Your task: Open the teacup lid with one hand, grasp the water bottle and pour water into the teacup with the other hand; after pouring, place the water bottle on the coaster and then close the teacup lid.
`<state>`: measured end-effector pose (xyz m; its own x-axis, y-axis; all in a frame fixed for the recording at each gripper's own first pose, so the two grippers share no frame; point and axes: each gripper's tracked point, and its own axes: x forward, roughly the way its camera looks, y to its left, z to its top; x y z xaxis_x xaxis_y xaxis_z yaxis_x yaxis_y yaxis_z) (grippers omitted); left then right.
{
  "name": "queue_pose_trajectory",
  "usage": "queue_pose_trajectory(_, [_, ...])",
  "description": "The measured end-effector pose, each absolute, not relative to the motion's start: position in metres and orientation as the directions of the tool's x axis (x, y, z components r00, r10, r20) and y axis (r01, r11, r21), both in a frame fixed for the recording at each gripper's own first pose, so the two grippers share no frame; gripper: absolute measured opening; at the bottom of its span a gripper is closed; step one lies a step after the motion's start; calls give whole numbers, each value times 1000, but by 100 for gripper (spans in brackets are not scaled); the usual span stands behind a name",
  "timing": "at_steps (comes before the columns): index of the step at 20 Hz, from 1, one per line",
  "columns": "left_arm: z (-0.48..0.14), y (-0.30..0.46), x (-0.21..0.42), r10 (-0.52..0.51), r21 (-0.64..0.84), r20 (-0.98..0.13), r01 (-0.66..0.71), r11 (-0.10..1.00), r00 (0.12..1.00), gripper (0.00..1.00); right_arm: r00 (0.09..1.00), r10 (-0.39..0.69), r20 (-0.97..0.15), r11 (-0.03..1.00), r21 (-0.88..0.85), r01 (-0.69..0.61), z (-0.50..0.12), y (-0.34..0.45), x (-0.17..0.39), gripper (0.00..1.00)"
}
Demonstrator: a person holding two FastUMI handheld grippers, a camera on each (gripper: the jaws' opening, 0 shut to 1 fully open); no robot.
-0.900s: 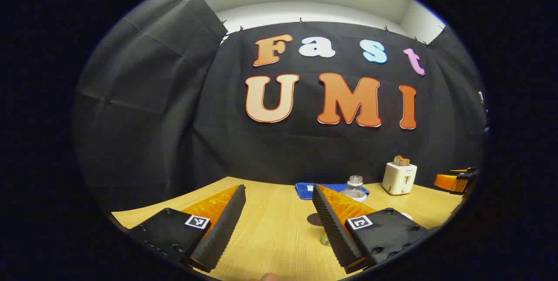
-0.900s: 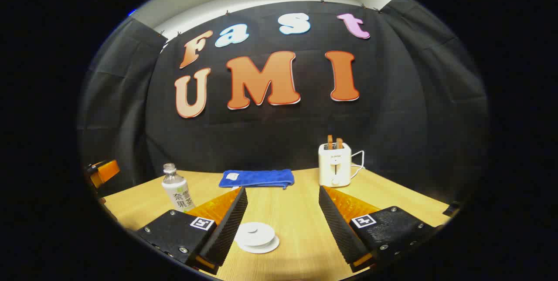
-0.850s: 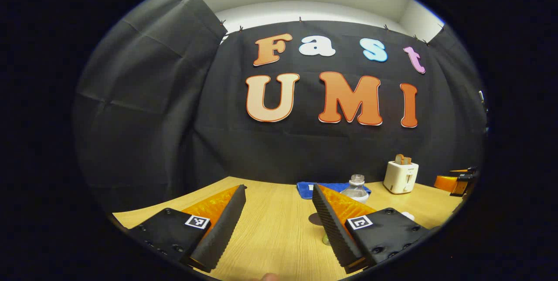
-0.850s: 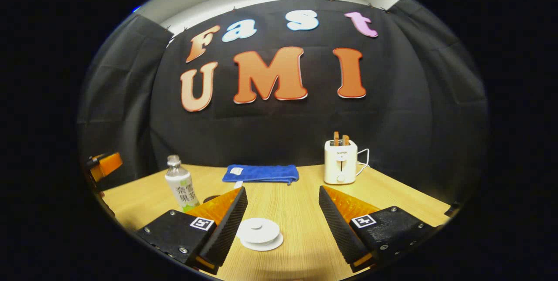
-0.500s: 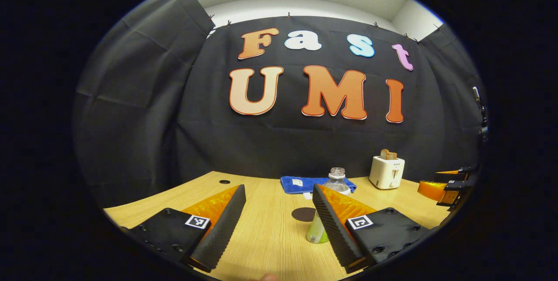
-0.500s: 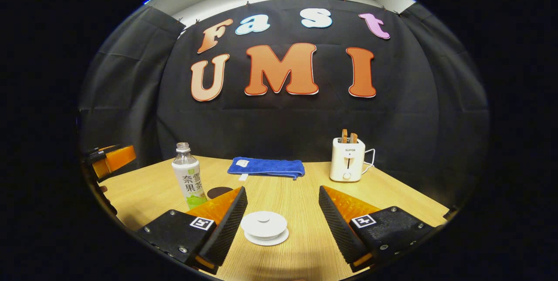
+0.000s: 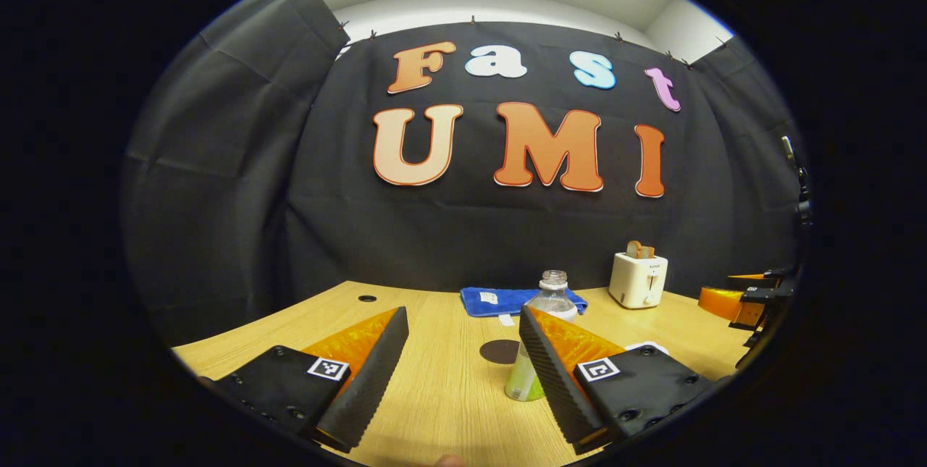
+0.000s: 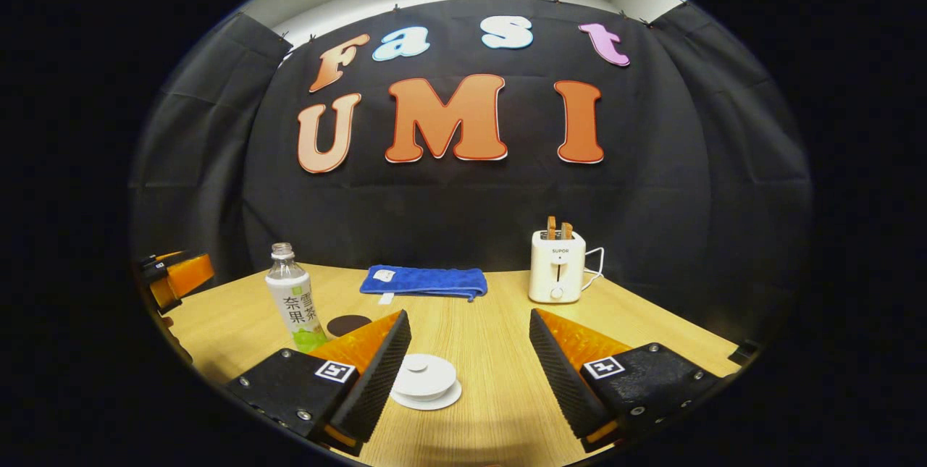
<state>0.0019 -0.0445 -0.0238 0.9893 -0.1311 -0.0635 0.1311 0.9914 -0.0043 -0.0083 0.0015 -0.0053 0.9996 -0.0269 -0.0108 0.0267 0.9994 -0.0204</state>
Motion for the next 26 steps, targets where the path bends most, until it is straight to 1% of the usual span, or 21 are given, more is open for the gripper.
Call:
queue_pose_trajectory(6, [-31,-48,5,-137,21,-81,139,990,987,99,999,-14,-45,999,-38,12,-19,11,2,98])
queue_pose_trajectory(10, [-37,-45,9,-132,27,-94,135,990,987,99,998,11,-61,999,-46,-14,-21,25,21,98])
queue_pose_trajectory(12, [-36,-40,11,-116,29,-94,119,992,989,99,995,10,-101,998,-53,-15,-34,27,35,98])
queue_pose_trajectory(15, [-38,-38,12,-108,28,-96,111,993,990,99,984,40,-172,998,-46,-49,-57,40,43,99])
queue_pose_trajectory(18, [-41,-38,11,-111,36,-103,115,993,988,99,980,31,-196,994,-101,-52,-66,42,47,99])
queue_pose_trajectory(21, [-41,-36,12,-108,43,-104,113,993,989,99,976,37,-216,992,-109,-62,-74,44,49,99])
queue_pose_trajectory(22, [-43,-36,12,-107,43,-106,112,993,989,99,974,35,-224,992,-112,-62,-76,43,50,97])
queue_pose_trajectory(25, [-44,-34,13,-104,42,-113,110,993,988,99,966,37,-256,990,-122,-70,-85,43,51,83])
queue_pose_trajectory(26, [-44,-33,13,-104,46,-114,109,993,988,99,963,43,-266,989,-123,-78,-87,45,50,81])
